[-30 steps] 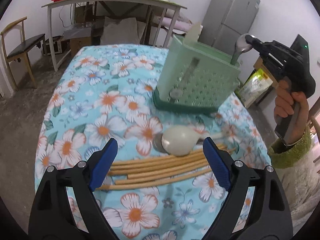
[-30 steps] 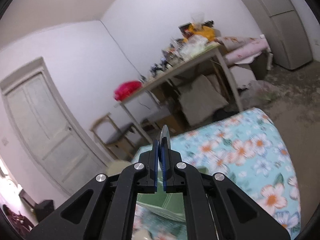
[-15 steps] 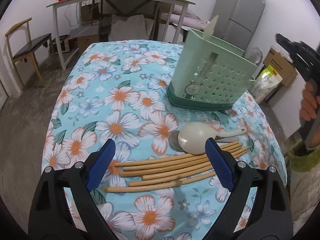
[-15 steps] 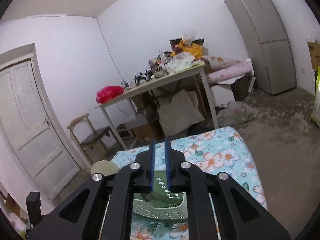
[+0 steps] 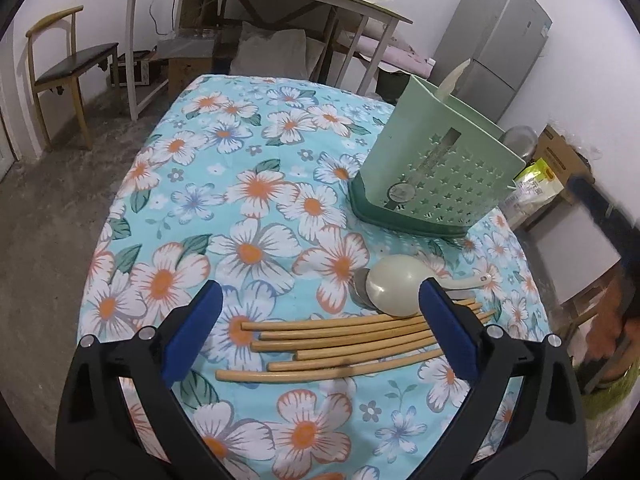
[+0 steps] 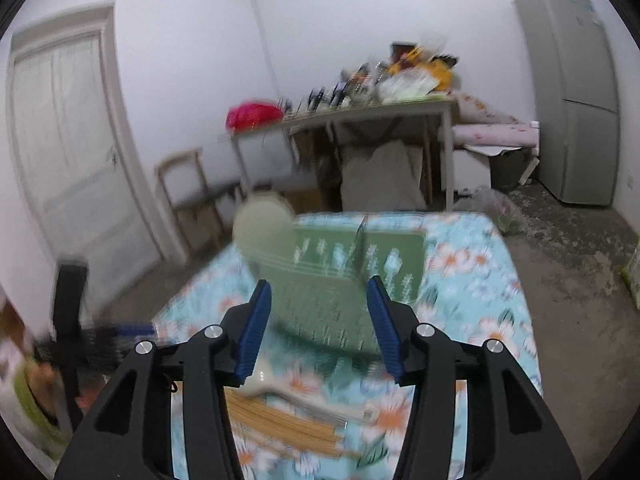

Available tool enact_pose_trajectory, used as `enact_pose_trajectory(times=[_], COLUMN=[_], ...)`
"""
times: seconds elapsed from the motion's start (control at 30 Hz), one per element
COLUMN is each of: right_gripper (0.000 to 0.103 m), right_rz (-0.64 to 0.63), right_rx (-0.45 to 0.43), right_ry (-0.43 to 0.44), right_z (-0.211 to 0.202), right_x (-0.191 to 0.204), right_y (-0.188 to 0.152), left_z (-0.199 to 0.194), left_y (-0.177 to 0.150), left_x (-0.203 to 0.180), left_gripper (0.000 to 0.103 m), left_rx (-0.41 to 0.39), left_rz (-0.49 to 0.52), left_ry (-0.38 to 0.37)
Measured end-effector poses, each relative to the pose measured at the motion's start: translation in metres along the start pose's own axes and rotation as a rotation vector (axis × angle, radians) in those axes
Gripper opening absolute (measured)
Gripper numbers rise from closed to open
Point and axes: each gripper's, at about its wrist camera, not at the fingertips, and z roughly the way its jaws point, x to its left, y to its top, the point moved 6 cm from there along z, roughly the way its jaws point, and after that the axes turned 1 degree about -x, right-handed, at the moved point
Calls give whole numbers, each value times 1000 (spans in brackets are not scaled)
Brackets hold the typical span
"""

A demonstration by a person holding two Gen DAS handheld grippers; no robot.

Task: Organize utensils
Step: 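Grasp the white oval-bowled spoon beside the chopsticks with the right tool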

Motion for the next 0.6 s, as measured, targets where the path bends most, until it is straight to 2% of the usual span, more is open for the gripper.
enact_pose_trajectory(times=[0.27,0.47,0.6], right_gripper=[49,48,42], right_rz=[-100,-221,-270], right_rx=[190,309,368], right_ry=[55,10,-11], right_z=[44,74,85], right_x=[37,49,51], right_y=[-55,-84,-94], left_z=[-4,-4,-5], left_y=[-1,-4,-5], left_x=[3,10,13], left_gripper=[95,95,95], left_rx=[-16,-17,-25], left_rz=[-1,4,6], left_ry=[18,24,21])
